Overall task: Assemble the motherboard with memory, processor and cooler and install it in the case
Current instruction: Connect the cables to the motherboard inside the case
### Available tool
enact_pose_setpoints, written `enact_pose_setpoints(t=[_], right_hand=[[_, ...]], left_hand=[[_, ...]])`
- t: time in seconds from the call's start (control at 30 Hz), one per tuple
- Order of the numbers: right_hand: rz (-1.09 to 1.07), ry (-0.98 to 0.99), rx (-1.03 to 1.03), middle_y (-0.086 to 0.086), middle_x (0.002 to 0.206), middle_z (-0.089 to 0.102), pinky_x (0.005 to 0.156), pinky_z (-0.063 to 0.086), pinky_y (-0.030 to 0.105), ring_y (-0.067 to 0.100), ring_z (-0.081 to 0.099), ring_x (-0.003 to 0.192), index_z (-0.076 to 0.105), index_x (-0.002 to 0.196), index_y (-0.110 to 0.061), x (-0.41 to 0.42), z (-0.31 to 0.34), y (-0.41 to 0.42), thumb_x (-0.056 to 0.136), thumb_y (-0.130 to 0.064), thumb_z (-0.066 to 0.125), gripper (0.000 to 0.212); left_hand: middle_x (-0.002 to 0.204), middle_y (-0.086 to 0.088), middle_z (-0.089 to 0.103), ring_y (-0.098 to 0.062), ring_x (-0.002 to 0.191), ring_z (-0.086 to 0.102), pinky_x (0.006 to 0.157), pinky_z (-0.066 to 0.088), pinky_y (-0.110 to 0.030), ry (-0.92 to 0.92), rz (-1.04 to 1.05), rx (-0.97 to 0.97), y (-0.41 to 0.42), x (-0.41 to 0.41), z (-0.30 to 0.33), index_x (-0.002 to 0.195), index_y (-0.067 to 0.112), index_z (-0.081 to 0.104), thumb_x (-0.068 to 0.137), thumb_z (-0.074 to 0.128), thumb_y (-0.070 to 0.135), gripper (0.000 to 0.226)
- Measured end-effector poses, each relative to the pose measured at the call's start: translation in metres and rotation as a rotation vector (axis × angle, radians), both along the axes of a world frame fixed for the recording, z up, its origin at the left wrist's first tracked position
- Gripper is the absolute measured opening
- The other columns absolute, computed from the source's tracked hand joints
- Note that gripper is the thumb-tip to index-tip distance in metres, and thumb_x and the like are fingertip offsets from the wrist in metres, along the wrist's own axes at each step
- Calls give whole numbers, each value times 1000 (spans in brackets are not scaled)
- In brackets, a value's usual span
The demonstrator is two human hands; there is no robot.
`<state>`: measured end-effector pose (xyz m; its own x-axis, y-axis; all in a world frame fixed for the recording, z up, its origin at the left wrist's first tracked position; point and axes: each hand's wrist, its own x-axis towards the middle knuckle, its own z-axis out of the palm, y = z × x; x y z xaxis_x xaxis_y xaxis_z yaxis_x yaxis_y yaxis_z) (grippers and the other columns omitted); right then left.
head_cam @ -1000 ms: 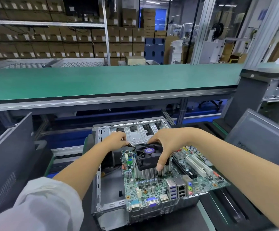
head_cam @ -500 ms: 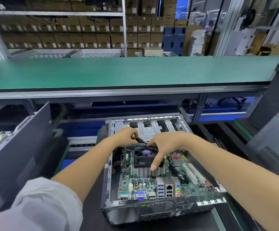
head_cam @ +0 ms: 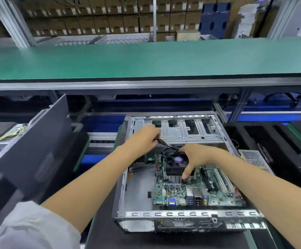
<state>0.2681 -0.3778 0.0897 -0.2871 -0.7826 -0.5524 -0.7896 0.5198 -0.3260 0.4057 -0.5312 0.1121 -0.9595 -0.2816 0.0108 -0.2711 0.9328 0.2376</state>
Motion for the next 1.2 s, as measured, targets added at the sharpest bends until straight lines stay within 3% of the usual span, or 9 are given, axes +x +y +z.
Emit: enact_pose_setpoints(t=[0.2,0.27,0.37,0.43,0.57,0.77,0.93,1.1,1.2], right_hand=[[-11,70,-121,11,144,37,104,37,34,28,38,130,28,144,-5,2,-31,4,63,-47,83,107],[-41,67,-172,11,149,29,107,32,35,28,30,135,21,148,-6,-2,-40,8,63,-47,84,114],[-132,13,-272,10,152,28,108,29,35,27,27,139,20,149,-8,-9,-50,8,61,-44,85,115],[-202,-29,-349,10,151,31,107,30,33,26,30,138,25,148,-8,-12,-55,9,61,-43,86,112],[-218,-75,-435,8,148,37,103,31,27,25,35,135,30,146,-8,-17,-68,7,64,-35,86,103],[-151,8,-384,13,149,34,108,32,36,29,31,137,25,147,-5,-20,-75,4,68,-35,83,103],[-117,43,-340,12,130,39,86,36,28,29,39,121,32,140,-12,-15,-77,7,69,-37,82,90],[47,142,-263,13,143,20,106,36,37,33,27,132,30,139,-9,1,-77,20,66,-40,83,96],[106,182,-259,10,131,25,95,45,36,30,37,120,35,130,-11,11,-73,27,62,-40,85,89]], left_hand=[[100,-6,50,-22,85,50,64,37,-30,-56,133,-378,27,21,-6,99,11,47,90,62,15,18],[82,-4,55,-22,76,57,60,41,-30,-186,124,-230,41,34,-12,86,12,50,95,54,22,14],[64,-1,59,-14,53,53,58,45,-25,-595,2,288,53,49,-27,75,8,60,98,48,25,31],[81,-5,62,-18,64,48,67,42,-29,-739,-128,373,55,48,-34,98,3,66,99,44,22,29],[138,-6,50,-25,119,50,104,37,-42,-872,-87,427,62,40,-61,135,11,47,100,41,37,44],[123,-4,65,-17,109,58,93,44,-32,-679,139,909,68,39,-92,120,13,62,96,52,31,32],[92,-6,72,-14,88,64,90,49,-31,-537,96,1127,57,37,-86,92,17,66,90,62,42,25],[83,-15,73,-18,72,66,74,58,-28,-477,186,1144,54,34,-79,80,15,68,92,47,58,49],[84,-17,74,-26,75,68,71,58,-29,-509,172,1136,52,34,-74,67,15,70,96,36,58,62]])
